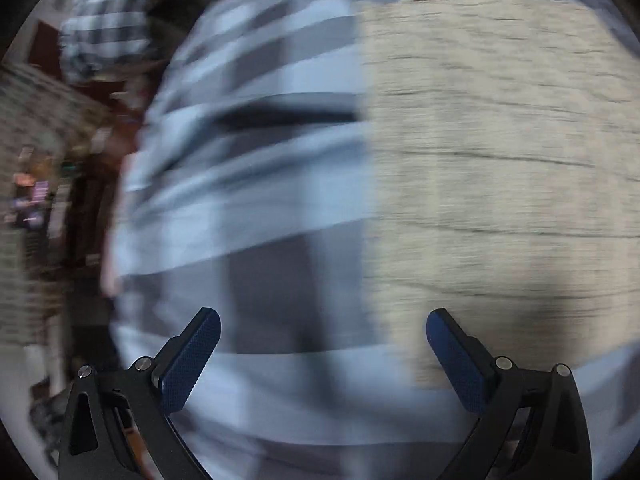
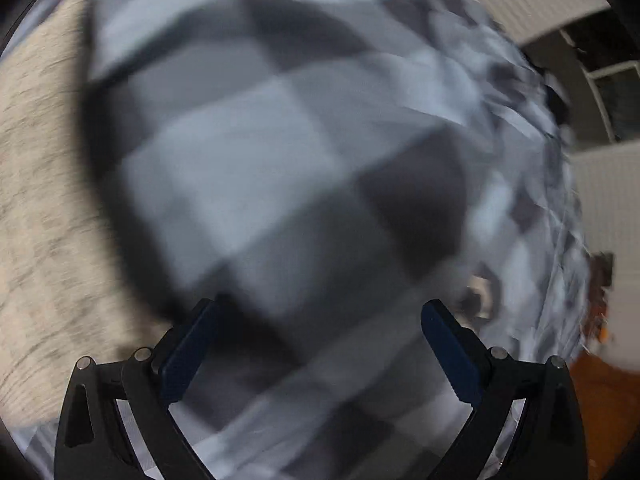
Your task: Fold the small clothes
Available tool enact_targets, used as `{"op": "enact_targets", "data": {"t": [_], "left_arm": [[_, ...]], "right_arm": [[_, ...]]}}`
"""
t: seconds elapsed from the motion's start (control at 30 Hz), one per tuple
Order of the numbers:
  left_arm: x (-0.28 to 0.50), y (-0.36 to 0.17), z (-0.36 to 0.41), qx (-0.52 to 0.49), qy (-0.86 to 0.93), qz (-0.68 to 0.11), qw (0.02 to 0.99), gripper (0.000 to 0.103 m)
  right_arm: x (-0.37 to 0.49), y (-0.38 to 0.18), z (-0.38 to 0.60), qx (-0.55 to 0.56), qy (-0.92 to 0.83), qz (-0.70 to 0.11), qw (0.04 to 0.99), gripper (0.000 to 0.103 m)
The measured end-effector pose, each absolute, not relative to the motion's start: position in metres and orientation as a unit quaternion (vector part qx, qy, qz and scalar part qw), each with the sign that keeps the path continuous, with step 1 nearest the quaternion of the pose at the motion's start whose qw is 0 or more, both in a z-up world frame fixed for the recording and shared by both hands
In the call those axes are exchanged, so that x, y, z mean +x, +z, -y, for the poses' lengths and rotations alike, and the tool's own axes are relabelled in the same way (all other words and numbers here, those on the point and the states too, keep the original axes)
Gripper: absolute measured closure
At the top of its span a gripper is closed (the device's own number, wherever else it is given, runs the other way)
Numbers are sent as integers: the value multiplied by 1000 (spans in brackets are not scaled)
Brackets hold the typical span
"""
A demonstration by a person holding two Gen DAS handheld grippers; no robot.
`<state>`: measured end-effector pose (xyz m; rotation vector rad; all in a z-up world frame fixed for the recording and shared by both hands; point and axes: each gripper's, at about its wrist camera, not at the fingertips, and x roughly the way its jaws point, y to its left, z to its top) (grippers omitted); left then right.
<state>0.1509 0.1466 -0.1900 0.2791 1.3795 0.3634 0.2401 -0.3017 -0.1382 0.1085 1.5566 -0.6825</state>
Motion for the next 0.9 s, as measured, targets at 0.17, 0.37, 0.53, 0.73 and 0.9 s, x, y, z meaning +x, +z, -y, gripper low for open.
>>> {"op": "enact_targets", "data": {"t": [0.17,0.37,0.53,0.73,0.9], "left_arm": [[145,-161,-174,124,191,-592,773,0],[130,-153,-128,131,46,-598,790,0],[109,-152,-48,193,-132,-556,797,0],[112,-194,1,254,-151,-554,779,0],[137,-224,-43,222,-74,-603,762,0]], "right_arm": [[233,-78,297,116,-260,-581,762,4],[232,-58,166,0,20,-541,840,4],[207,-91,76,-156,168,-552,802,4],[190,-107,15,-239,231,-530,780,4],[199,-129,11,-264,230,-570,743,45]]}}
